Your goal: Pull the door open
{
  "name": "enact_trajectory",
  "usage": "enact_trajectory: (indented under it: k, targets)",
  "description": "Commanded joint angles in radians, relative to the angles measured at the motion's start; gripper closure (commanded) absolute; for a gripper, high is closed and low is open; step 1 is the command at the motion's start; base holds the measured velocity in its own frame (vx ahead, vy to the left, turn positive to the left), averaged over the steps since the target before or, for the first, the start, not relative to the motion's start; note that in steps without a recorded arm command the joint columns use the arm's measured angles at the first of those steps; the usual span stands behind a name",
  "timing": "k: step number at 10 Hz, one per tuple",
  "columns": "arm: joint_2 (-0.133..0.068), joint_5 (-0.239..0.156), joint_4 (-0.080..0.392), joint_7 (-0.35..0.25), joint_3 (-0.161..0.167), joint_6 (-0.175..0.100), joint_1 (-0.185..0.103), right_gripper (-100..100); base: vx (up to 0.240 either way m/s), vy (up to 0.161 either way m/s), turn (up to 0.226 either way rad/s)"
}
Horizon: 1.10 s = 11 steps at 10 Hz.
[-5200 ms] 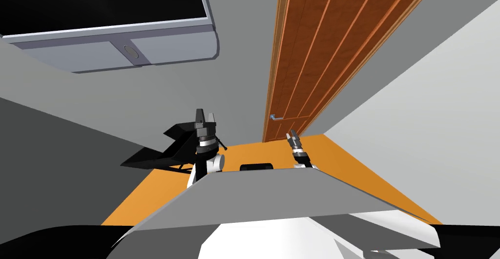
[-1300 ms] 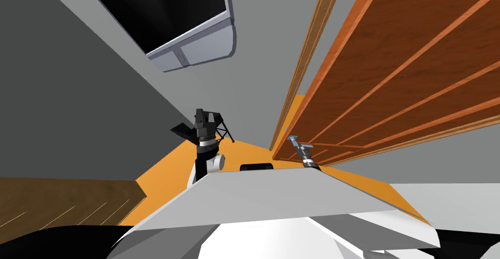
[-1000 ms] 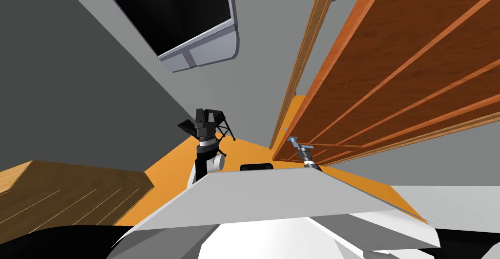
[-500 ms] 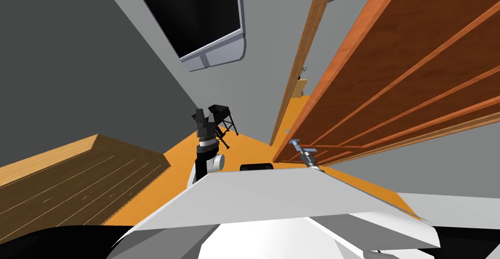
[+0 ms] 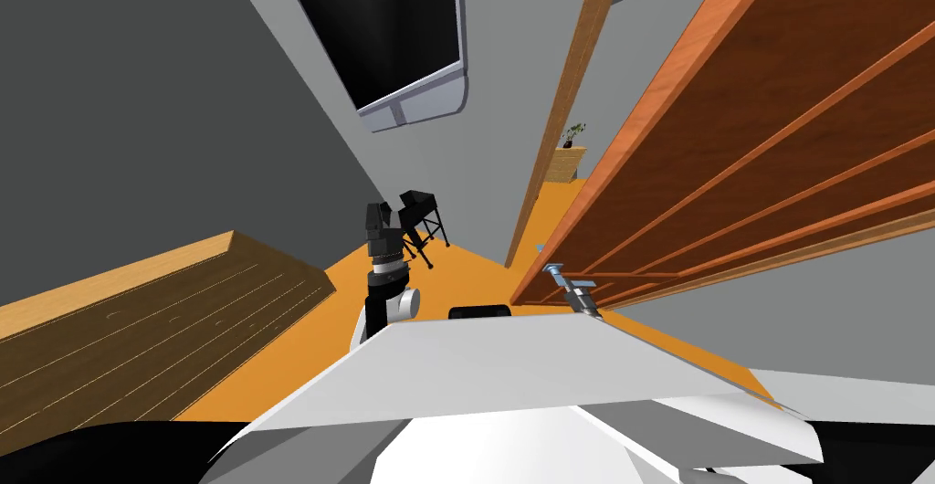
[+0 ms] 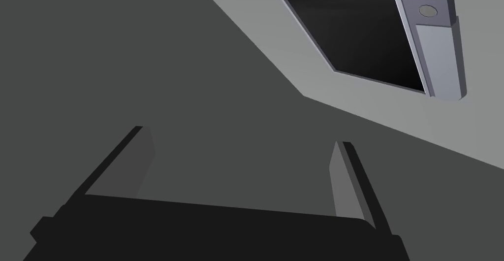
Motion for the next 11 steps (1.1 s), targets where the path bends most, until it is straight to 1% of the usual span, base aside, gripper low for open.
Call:
enact_trajectory:
  k: [1, 2, 6, 7, 8, 9, 11]
  targets:
    - [-0.003, 0.003, 0.015, -0.004, 0.004, -0.020, 0.003, 100, -0.241, -0.082, 0.130]
    - [-0.008, 0.006, 0.026, -0.010, 0.006, -0.037, 0.005, 100, -0.250, -0.074, 0.228]
    - [-0.022, 0.012, 0.058, -0.024, 0.012, -0.087, 0.011, 100, -0.226, -0.063, 0.178]
    - [-0.024, 0.013, 0.063, -0.026, 0.013, -0.094, 0.012, 100, -0.237, -0.068, 0.141]
    - [-0.019, 0.014, 0.059, -0.024, 0.015, -0.085, 0.010, 100, -0.101, -0.027, 0.032]
    - [-0.021, 0.017, 0.071, -0.028, 0.020, -0.097, 0.008, 100, -0.143, -0.051, 0.169]
    - [-0.025, 0.018, 0.082, -0.031, 0.022, -0.107, 0.004, 100, -0.241, -0.051, 0.173]
